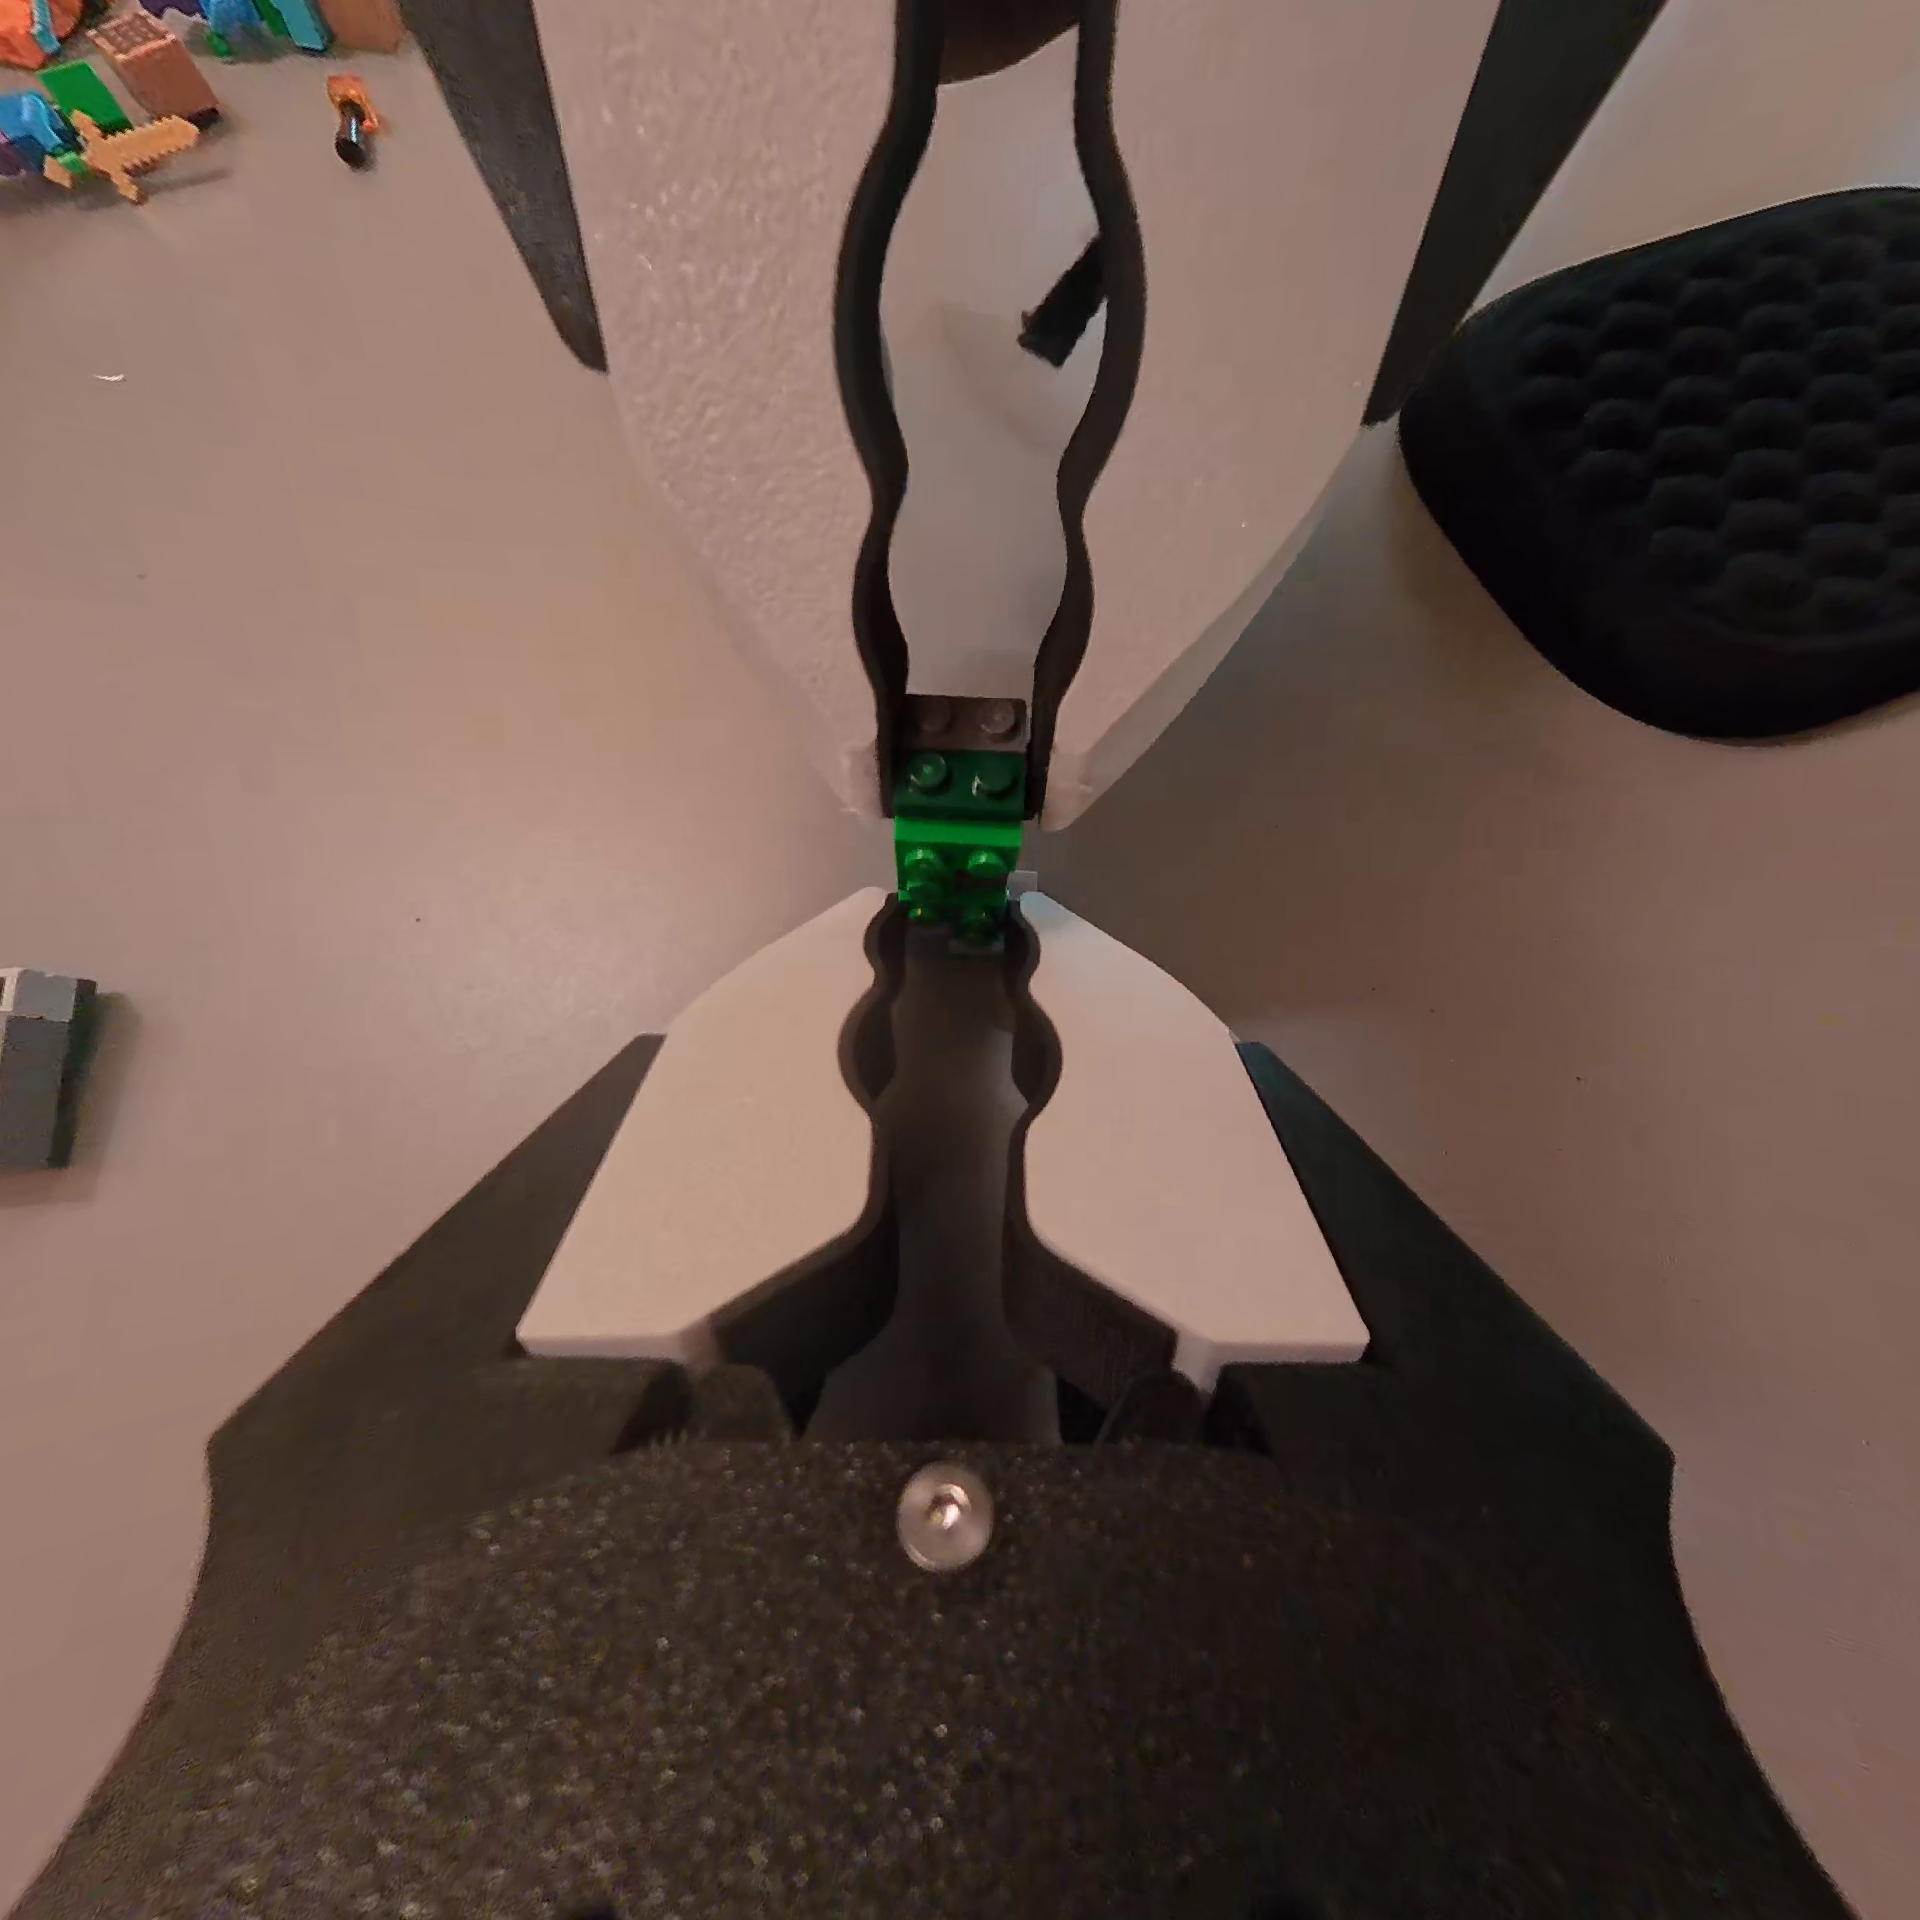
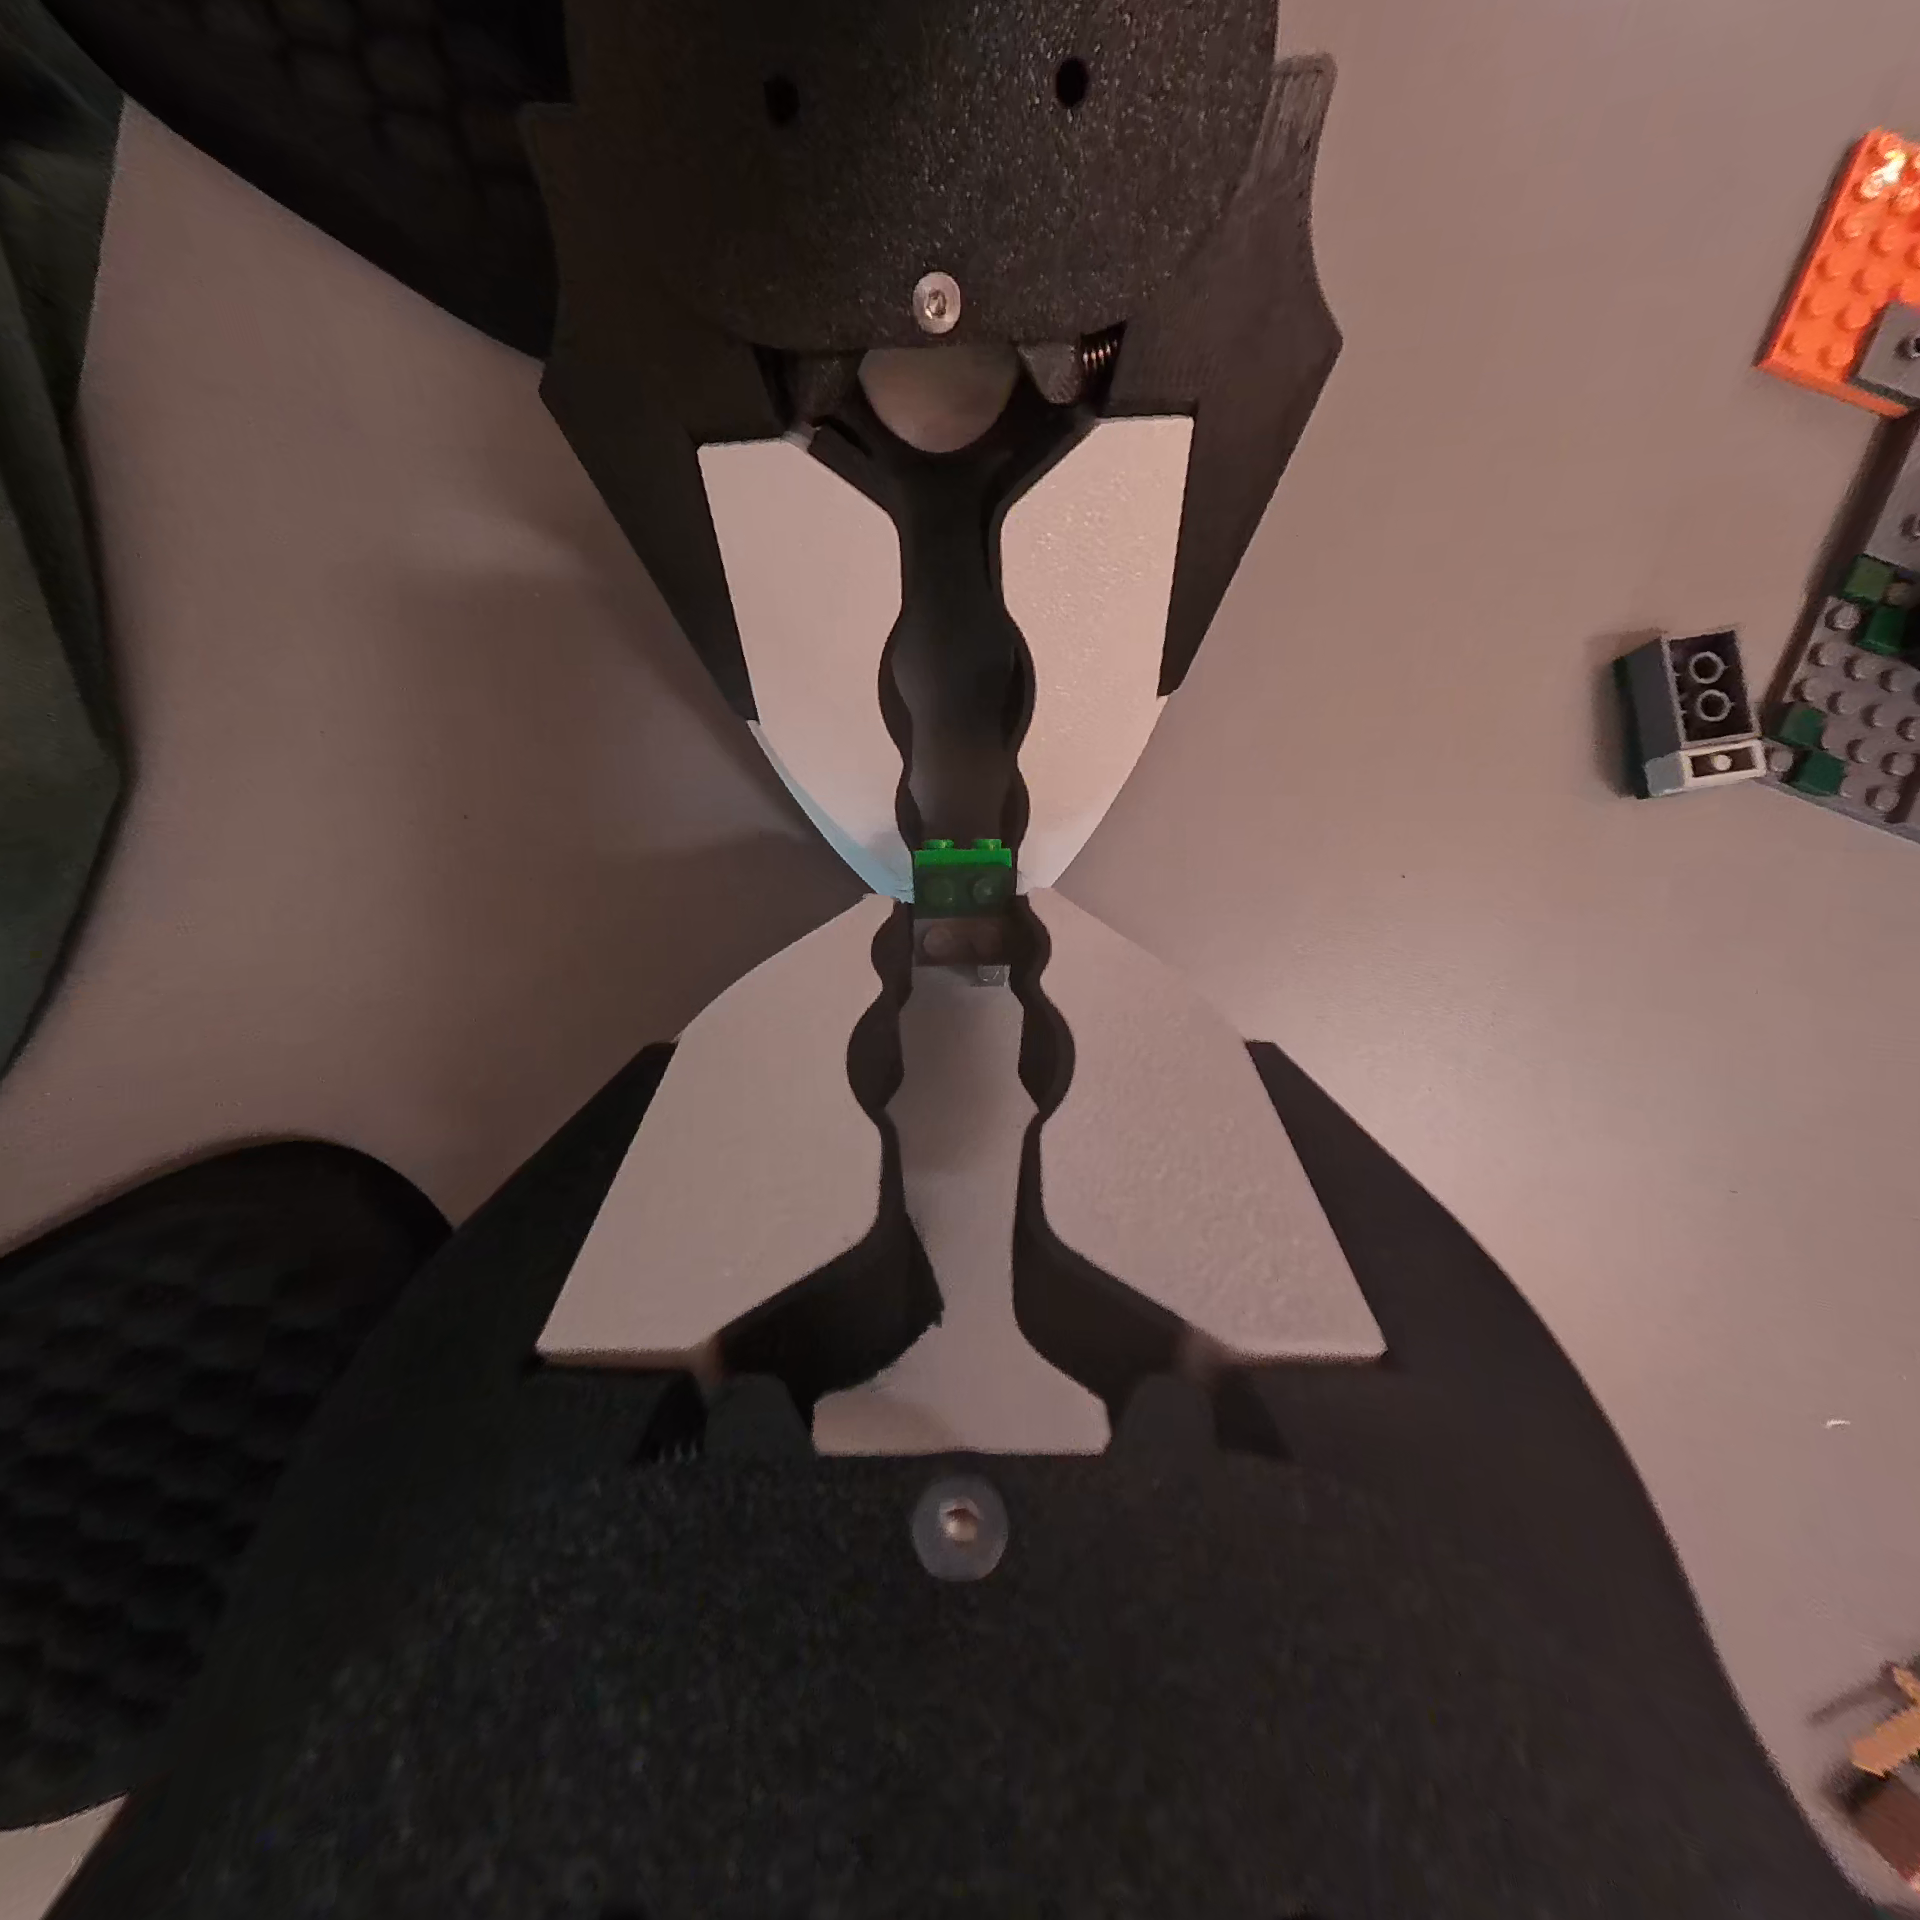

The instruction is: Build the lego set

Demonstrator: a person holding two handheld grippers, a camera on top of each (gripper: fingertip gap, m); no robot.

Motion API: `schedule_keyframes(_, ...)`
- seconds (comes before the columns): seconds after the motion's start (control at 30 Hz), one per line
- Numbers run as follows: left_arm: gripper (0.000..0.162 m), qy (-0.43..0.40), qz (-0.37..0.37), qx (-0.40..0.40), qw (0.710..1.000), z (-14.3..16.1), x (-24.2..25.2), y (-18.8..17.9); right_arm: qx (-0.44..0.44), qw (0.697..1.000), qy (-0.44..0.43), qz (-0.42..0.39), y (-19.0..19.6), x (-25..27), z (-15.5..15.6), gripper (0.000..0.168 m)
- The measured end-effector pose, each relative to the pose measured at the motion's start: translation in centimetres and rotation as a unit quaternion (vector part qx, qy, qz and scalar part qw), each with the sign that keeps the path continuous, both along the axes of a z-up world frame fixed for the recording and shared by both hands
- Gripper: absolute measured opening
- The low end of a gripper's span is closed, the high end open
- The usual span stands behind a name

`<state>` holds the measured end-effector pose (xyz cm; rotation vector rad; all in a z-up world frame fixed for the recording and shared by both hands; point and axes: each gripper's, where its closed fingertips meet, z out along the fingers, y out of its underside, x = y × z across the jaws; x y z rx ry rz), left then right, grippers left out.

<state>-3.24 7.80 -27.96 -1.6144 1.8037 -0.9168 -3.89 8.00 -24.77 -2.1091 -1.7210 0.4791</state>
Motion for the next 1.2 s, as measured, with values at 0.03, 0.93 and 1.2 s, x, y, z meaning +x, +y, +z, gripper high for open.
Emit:
schedule_keyframes(0.03,0.018,0.000,0.000,0.000,1.000,0.0,0.0,0.0,0.004,1.000,-0.003,-0.003,0.0,0.0,0.0,0.018)
schedule_keyframes(0.93,0.018,0.000,-0.005,0.000,1.000,0.0,-0.1,-0.2,0.023,0.997,-0.073,-0.006,0.0,0.0,0.2,0.017)
schedule_keyframes(1.2,0.018,-0.001,-0.006,0.000,1.000,0.0,-0.1,-0.3,0.003,0.997,0.041,-0.061,1.1,0.0,3.0,0.030)
